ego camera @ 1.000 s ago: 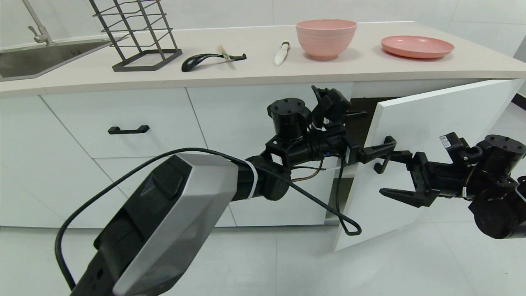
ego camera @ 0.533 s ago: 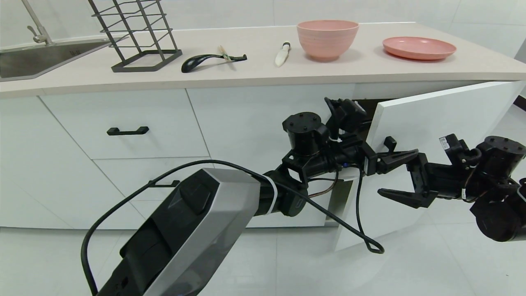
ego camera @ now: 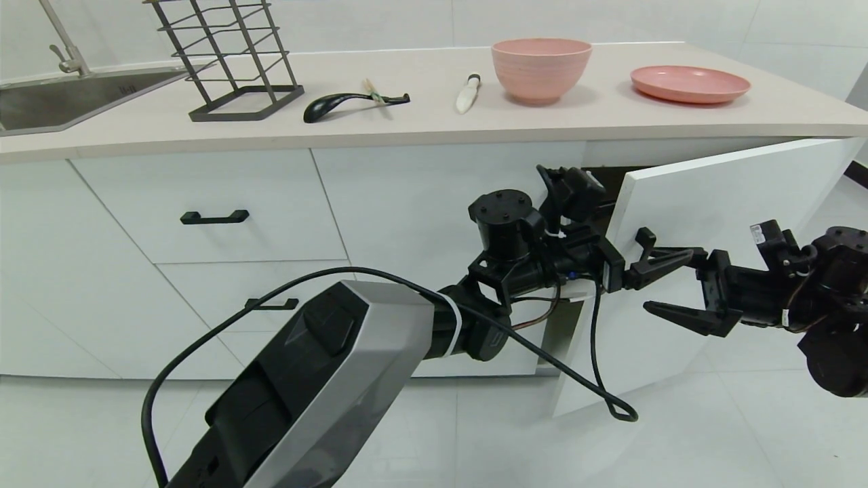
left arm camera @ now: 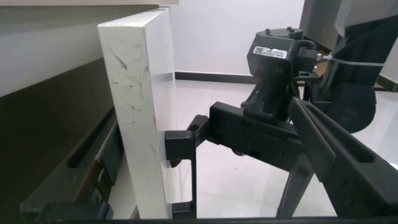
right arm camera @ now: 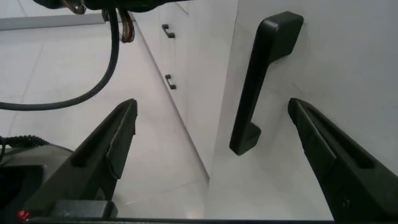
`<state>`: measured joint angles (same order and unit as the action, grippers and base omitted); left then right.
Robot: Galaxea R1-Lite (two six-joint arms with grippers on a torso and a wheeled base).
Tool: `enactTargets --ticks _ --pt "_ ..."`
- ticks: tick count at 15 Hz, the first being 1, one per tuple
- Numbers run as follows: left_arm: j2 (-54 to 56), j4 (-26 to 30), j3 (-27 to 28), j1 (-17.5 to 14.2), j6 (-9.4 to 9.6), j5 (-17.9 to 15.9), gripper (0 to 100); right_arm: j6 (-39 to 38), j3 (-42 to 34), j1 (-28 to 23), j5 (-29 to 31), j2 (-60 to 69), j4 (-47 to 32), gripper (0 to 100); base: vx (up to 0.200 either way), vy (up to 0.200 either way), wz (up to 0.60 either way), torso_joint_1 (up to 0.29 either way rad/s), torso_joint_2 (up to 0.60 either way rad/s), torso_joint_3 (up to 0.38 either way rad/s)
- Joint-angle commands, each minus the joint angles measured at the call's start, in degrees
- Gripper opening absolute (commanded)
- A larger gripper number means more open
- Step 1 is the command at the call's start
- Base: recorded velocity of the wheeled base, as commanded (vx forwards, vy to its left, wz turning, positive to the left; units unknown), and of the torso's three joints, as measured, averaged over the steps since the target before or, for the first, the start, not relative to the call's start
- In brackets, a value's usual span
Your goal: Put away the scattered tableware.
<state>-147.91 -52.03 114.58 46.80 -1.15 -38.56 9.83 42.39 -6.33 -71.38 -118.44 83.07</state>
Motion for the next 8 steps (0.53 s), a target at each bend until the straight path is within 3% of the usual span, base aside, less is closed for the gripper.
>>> enactTargets --ticks 1,3,5,6,8 --pt "0.0 -0.2 0.0 0.1 0.00 -0.4 100 -0.4 -0.1 -0.5 1.0 -1.1 -0.4 100 0.000 0.000 0.00 0.000 0.00 0.000" --pt "0.0 -0.2 0.0 0.1 0.00 -0.4 100 -0.4 -0.3 -0.7 1.2 -0.8 -0.4 100 0.000 0.000 0.00 0.000 0.00 0.000" --pt "0.2 -0.6 0.0 0.5 0.00 0.1 100 2.0 -5.8 -0.5 9.0 3.2 -0.4 100 0.000 0.000 0.00 0.000 0.00 0.000" --pt "0.4 -0.4 0.0 0.7 0.00 1.6 100 2.0 -9.3 -0.5 12.4 7.0 -0.3 100 0.000 0.000 0.00 0.000 0.00 0.000" --pt "0.4 -0.1 0.0 0.9 0.00 4.9 100 1.7 -16.1 -0.9 13.5 16.1 0.0 100 0.000 0.000 0.00 0.000 0.00 0.000"
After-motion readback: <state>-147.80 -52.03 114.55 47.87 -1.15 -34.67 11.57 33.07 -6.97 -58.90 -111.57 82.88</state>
